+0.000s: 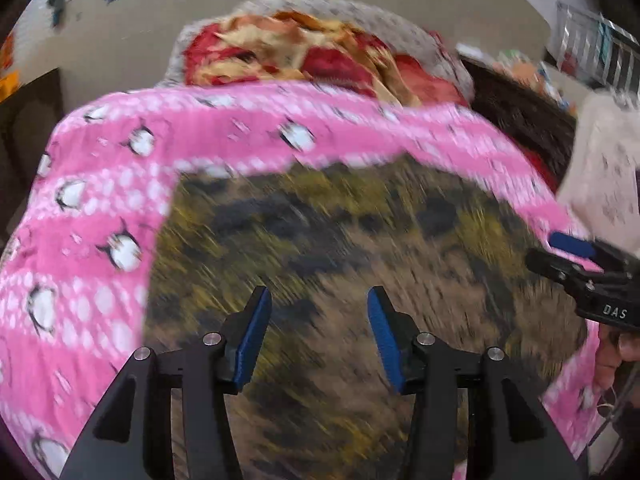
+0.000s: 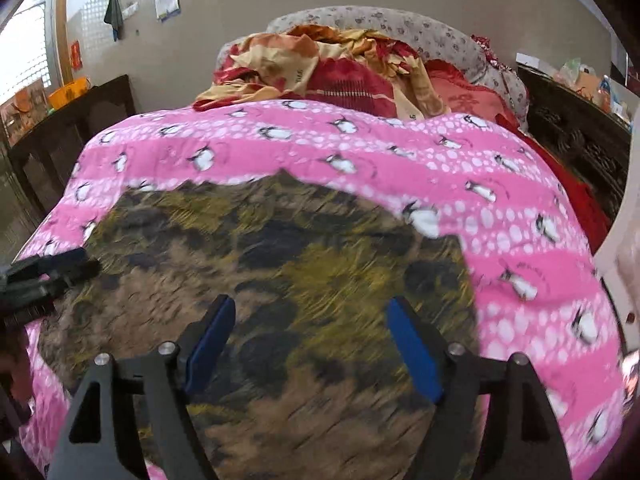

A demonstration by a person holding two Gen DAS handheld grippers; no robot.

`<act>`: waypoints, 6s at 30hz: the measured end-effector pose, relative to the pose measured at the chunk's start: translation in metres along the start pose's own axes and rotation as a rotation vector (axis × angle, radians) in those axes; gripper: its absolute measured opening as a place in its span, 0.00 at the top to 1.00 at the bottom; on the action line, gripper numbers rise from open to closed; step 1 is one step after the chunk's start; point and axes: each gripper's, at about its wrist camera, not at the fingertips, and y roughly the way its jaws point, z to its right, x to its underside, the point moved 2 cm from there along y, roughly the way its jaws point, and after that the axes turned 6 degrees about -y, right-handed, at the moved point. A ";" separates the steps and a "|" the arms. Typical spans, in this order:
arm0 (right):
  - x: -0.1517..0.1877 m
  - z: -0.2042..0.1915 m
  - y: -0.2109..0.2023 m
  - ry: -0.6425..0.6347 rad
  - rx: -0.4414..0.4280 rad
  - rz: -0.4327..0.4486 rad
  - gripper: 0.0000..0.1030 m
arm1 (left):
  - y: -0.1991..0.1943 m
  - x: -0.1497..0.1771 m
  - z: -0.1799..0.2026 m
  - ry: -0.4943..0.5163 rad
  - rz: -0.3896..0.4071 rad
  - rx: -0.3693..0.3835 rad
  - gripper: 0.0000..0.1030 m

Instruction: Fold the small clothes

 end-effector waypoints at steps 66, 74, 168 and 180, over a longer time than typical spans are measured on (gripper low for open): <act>0.060 -0.013 0.034 -0.025 0.045 -0.051 0.13 | 0.019 0.032 -0.001 -0.023 -0.004 0.065 0.55; 0.060 -0.012 0.034 -0.025 0.044 -0.051 0.13 | 0.018 0.032 -0.001 -0.023 -0.004 0.065 0.55; -0.129 -0.068 0.042 -0.017 -0.573 -0.201 0.21 | -0.087 0.033 0.017 0.060 0.322 0.085 1.00; -0.163 -0.099 0.117 -0.197 -0.406 -0.479 0.55 | -0.092 0.025 0.049 0.172 0.320 0.161 1.00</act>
